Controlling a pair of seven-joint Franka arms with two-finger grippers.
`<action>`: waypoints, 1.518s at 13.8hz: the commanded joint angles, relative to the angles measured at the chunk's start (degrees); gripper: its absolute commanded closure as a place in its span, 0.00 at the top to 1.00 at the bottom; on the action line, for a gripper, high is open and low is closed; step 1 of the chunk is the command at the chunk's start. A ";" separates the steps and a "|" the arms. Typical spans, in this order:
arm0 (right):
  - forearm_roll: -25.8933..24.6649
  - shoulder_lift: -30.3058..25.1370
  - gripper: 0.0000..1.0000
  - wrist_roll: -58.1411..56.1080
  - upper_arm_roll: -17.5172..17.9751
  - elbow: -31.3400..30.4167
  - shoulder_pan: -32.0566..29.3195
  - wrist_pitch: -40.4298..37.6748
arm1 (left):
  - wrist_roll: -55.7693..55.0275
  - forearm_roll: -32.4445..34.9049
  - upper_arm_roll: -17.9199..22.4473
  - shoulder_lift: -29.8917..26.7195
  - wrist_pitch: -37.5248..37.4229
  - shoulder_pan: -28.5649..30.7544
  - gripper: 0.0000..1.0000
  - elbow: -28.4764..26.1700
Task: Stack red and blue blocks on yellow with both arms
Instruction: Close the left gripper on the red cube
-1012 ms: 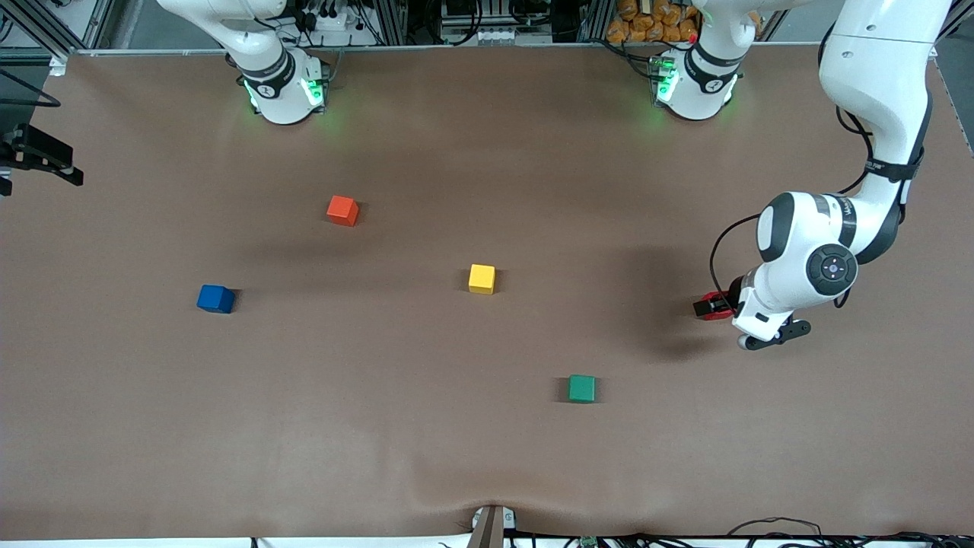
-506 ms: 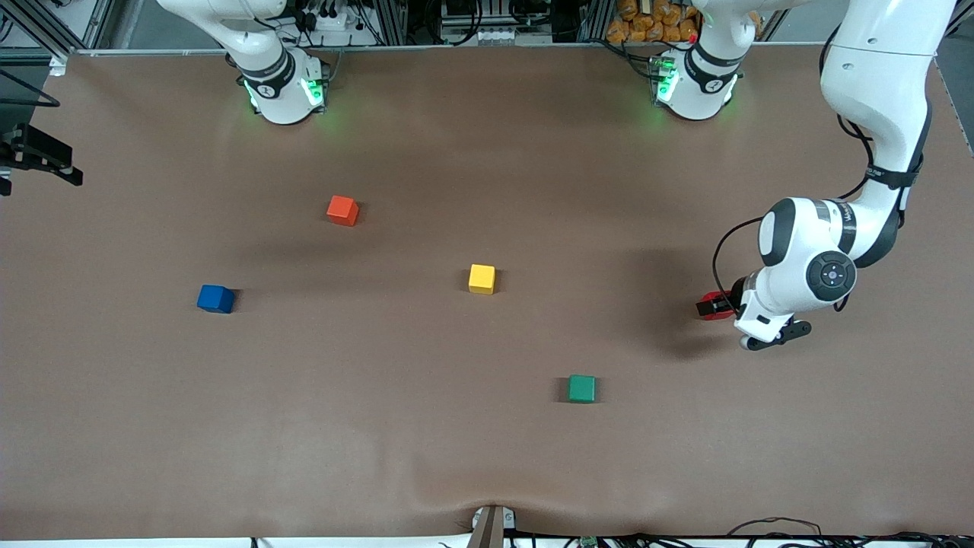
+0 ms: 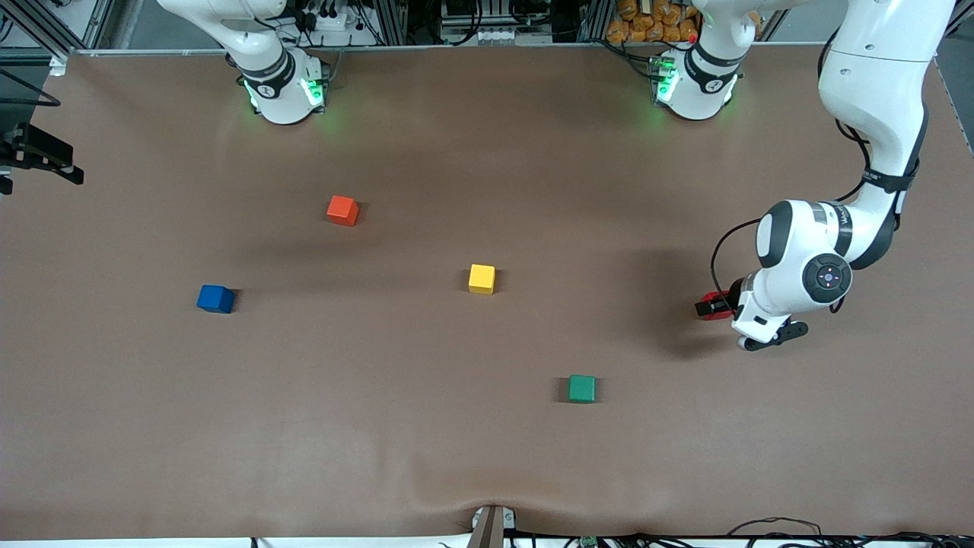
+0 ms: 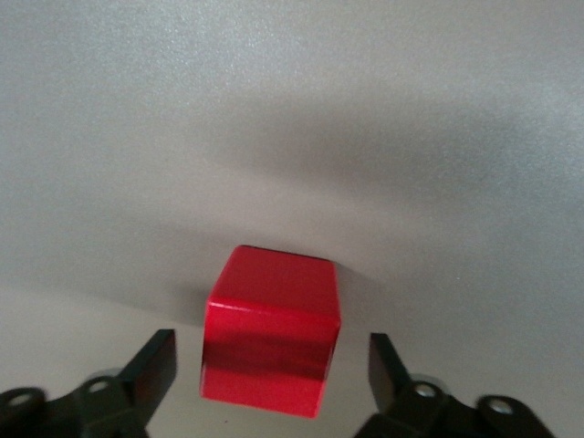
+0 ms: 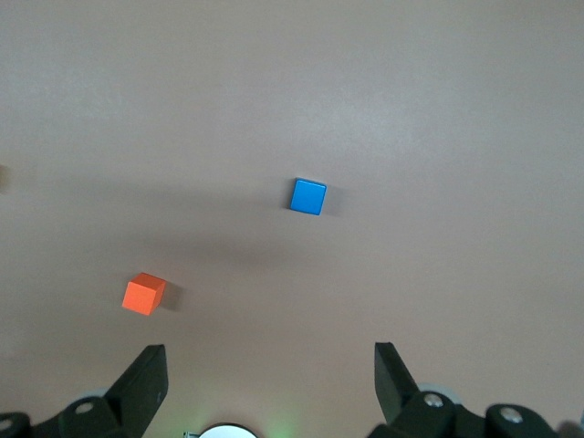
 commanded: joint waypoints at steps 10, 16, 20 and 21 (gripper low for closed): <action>-0.75 -1.07 1.00 -0.78 0.47 -0.81 -0.67 -0.07 | -1.36 1.44 -0.27 0.54 1.27 0.02 0.33 0.06; -0.66 -1.07 1.00 -0.78 0.47 -0.89 -0.67 -0.16 | -1.36 1.44 -0.36 -0.34 0.66 0.02 0.24 0.15; -0.66 -1.07 1.00 -0.78 0.47 -0.89 -0.76 -0.16 | -1.27 1.44 -0.36 -2.00 -1.27 0.02 0.24 0.41; -0.66 -1.07 1.00 -0.78 0.47 -0.89 -0.76 -0.16 | -1.27 1.44 -0.36 -2.36 -1.54 -0.07 0.24 0.59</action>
